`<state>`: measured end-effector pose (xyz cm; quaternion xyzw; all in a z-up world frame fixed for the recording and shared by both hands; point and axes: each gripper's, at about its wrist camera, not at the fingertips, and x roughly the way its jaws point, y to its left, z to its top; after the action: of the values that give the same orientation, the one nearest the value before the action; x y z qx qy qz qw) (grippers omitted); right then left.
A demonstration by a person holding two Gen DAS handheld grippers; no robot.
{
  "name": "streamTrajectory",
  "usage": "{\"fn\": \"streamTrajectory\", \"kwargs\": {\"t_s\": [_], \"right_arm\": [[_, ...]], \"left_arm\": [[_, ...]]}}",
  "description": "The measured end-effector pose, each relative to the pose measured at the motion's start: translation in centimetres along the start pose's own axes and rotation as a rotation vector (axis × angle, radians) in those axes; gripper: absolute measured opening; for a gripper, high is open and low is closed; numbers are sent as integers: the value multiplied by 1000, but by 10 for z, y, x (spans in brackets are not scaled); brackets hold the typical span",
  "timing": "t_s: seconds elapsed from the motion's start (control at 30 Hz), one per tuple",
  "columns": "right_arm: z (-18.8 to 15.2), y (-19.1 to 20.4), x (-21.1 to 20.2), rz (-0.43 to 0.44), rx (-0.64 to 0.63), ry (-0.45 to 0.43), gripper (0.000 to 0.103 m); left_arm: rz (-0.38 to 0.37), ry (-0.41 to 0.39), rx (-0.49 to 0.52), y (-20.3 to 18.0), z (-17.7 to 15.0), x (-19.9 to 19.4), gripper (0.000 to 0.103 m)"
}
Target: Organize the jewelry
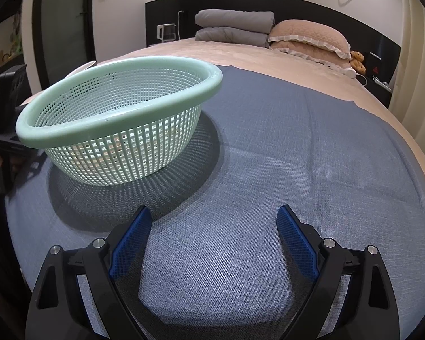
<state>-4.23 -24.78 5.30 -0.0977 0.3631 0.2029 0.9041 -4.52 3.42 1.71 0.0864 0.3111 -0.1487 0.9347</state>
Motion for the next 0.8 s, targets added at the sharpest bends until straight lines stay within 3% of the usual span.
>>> {"fn": "streamTrajectory", "kwargs": {"t_s": [0.8], "right_arm": [[-3,0,2,2,3,11,87]], "left_arm": [[-21,12,3,0,0,2,97]]}}
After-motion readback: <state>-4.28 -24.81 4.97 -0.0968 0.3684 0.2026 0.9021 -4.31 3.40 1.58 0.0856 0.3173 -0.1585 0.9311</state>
